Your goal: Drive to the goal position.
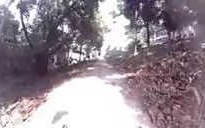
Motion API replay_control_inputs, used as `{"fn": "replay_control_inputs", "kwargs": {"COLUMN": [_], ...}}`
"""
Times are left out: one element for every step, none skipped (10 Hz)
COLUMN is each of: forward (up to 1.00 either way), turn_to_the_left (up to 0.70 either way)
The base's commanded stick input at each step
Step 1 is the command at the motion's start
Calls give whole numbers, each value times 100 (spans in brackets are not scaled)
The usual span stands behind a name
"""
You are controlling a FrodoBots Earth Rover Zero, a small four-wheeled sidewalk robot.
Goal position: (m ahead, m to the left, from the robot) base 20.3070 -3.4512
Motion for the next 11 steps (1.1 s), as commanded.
{"fn": "replay_control_inputs", "kwargs": {"forward": [50,50,50,50,50,50,50,50,50,50,50], "turn_to_the_left": [0,0,0,0,0,0,0,0,0,0,0]}}
